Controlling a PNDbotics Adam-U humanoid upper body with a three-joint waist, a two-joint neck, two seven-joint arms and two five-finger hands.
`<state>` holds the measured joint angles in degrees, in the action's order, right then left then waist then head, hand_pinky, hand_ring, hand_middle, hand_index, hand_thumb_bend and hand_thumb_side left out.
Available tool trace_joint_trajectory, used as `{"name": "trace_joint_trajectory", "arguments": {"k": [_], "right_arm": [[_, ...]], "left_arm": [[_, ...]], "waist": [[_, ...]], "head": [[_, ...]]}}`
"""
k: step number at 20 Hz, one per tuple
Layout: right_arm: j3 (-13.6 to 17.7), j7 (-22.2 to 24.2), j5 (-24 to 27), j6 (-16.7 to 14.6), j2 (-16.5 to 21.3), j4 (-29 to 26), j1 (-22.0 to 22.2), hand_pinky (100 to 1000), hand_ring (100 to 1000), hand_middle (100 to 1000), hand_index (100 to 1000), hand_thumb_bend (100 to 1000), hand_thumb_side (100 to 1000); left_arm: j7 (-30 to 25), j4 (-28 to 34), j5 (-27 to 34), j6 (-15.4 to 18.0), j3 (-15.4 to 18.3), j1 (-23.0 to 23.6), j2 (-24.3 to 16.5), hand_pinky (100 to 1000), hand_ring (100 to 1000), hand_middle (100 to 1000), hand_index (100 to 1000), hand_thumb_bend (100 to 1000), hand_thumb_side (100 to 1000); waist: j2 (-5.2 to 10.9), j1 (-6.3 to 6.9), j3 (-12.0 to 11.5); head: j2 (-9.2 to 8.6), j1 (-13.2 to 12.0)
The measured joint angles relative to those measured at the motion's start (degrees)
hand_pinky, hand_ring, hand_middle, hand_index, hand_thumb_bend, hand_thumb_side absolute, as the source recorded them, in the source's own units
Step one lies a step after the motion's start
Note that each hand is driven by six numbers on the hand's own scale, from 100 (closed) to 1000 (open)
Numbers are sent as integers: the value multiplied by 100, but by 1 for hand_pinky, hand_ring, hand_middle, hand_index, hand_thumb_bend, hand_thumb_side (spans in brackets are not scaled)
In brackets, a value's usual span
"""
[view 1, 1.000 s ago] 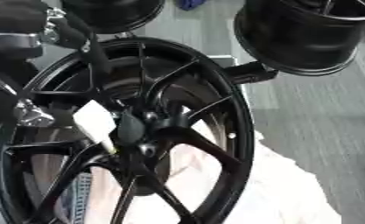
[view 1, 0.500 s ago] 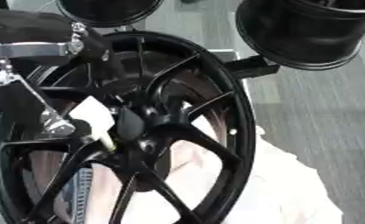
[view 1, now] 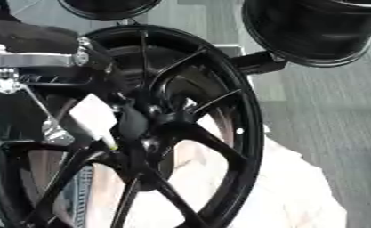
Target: Pull the pin out of the wheel hub.
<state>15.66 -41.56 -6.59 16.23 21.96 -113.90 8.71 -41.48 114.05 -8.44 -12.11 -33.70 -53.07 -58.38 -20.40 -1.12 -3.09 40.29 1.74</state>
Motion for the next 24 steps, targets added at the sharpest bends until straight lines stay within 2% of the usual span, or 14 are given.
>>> {"name": "trace_joint_trajectory", "arguments": {"k": [15, 24], "right_arm": [[-19, 14, 70, -14, -111, 0, -60, 553, 593, 557, 637, 100, 470], [-19, -6, 103, -32, -155, 0, -61, 552, 593, 557, 636, 100, 470]], "left_arm": [[-47, -1, -362, -65, 4, 166, 3, 767, 701, 660, 782, 534, 100], [8, -1, -503, -12, 54, 258, -1, 761, 692, 644, 770, 552, 100]], "waist": [[-140, -91, -7], [-153, -109, -7]], "head": [[-13, -66], [-205, 25]]}}
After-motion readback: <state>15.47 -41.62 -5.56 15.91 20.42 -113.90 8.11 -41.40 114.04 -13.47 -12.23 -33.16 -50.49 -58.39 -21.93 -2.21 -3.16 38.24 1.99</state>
